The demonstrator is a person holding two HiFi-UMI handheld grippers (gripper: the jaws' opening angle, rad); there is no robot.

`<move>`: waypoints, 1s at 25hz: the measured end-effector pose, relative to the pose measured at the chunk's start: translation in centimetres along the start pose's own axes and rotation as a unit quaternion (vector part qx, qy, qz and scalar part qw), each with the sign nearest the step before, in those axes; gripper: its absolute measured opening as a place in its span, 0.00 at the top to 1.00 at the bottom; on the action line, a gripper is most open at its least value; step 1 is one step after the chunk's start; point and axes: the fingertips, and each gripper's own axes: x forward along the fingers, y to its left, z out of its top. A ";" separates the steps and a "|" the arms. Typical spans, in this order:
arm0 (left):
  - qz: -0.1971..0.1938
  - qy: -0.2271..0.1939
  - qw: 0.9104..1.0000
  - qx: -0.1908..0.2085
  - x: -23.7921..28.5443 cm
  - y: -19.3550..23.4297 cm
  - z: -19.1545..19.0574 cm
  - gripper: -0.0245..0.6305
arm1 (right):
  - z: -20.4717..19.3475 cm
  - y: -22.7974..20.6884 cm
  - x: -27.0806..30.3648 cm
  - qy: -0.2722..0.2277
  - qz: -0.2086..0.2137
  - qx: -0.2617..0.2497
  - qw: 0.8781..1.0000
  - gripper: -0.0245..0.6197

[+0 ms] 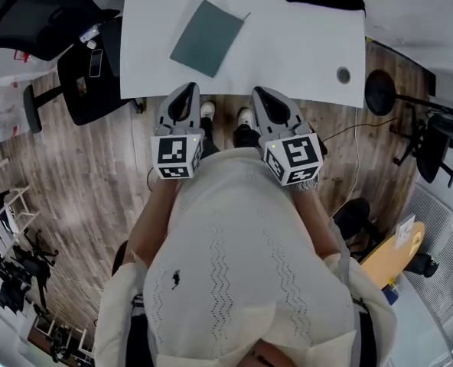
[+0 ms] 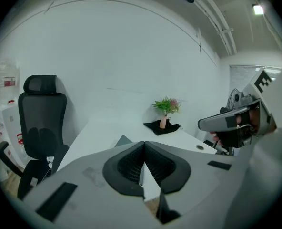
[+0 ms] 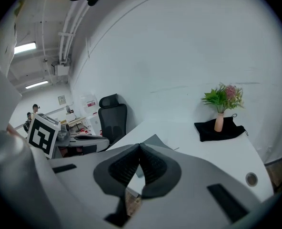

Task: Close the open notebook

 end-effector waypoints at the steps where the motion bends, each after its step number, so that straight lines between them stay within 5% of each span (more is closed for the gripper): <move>1: 0.007 -0.002 1.000 -0.002 -0.2 -0.4 0.1 0.94 | 0.0 -0.2 -0.1 0.001 0.006 -0.003 1.000 0.96; 17: 0.107 -0.041 0.993 -0.020 -3.2 -4.7 0.7 0.94 | 0.9 -3.0 -2.7 -0.019 0.083 -0.036 0.996 0.96; 25: 0.144 -0.083 0.986 -0.005 -4.9 -5.6 4.0 0.94 | 3.7 -4.2 -4.6 -0.058 0.095 -0.056 0.992 0.96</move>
